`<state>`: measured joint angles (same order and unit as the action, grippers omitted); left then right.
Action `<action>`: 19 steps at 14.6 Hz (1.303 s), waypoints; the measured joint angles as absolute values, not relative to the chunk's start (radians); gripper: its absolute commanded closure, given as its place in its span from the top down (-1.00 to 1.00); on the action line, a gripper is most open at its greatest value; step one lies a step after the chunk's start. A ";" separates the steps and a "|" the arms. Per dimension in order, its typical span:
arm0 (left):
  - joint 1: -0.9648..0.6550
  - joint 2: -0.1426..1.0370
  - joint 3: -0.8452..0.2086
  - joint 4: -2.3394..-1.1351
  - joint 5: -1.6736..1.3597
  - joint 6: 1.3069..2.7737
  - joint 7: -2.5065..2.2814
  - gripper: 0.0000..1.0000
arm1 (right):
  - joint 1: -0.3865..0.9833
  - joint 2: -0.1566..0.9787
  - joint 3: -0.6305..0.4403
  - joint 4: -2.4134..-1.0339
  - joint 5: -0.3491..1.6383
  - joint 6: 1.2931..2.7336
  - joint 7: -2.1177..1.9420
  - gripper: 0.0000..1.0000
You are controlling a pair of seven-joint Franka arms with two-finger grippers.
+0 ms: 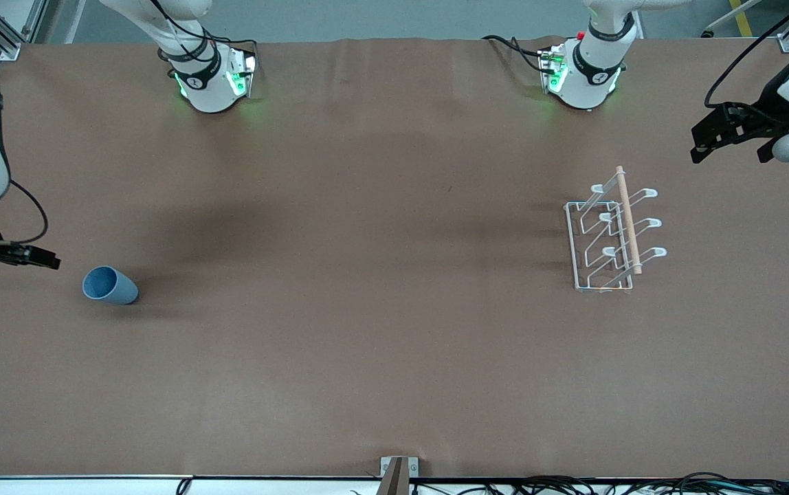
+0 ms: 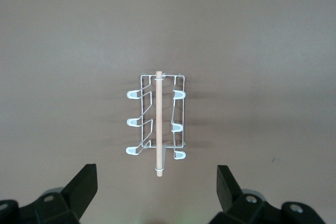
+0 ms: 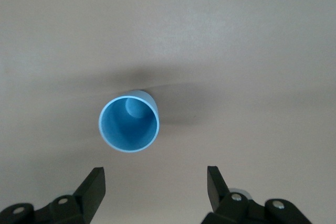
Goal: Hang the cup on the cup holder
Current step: 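Grasp the light blue cup by its rim with the right gripper, then lift the cup with the right gripper while the left gripper approaches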
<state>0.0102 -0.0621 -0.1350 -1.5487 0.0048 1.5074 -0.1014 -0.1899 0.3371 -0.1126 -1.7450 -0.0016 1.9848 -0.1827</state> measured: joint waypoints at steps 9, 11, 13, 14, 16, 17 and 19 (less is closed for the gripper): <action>0.010 -0.061 -0.136 -1.548 0.004 1.507 -0.101 1.00 | -0.194 0.458 -0.112 -1.807 0.079 2.160 -0.263 0.31; 0.010 -0.061 -0.136 -1.547 0.003 1.504 -0.101 1.00 | -0.195 0.465 -0.112 -1.824 0.079 2.191 -0.306 -0.71; 0.010 -0.061 -0.138 -1.547 0.003 1.490 -0.101 1.00 | -0.200 0.475 -0.112 -1.826 0.080 2.197 -0.341 -0.94; 0.010 -0.061 -0.138 -1.547 0.003 1.486 -0.101 1.00 | -0.206 0.479 -0.112 -1.826 0.081 2.198 -0.348 -0.95; 0.009 -0.061 -0.141 -1.547 0.003 1.479 -0.101 1.00 | -0.213 0.486 -0.112 -1.827 0.085 2.199 -0.358 -0.99; 0.006 -0.061 -0.143 -1.547 0.003 1.478 -0.101 1.00 | -0.214 0.487 -0.112 -1.827 0.087 2.200 -0.360 -0.99; -0.002 -0.061 -0.147 -1.547 -0.006 1.478 -0.101 1.00 | -0.214 0.486 -0.108 -1.824 0.094 2.201 -0.361 -0.99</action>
<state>-0.0015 -0.0611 -0.1474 -1.5473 -0.0058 1.4777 -0.1015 -0.2143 0.4862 -0.1076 -1.8242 0.0939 2.2008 -0.3614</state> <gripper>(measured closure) 0.000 0.956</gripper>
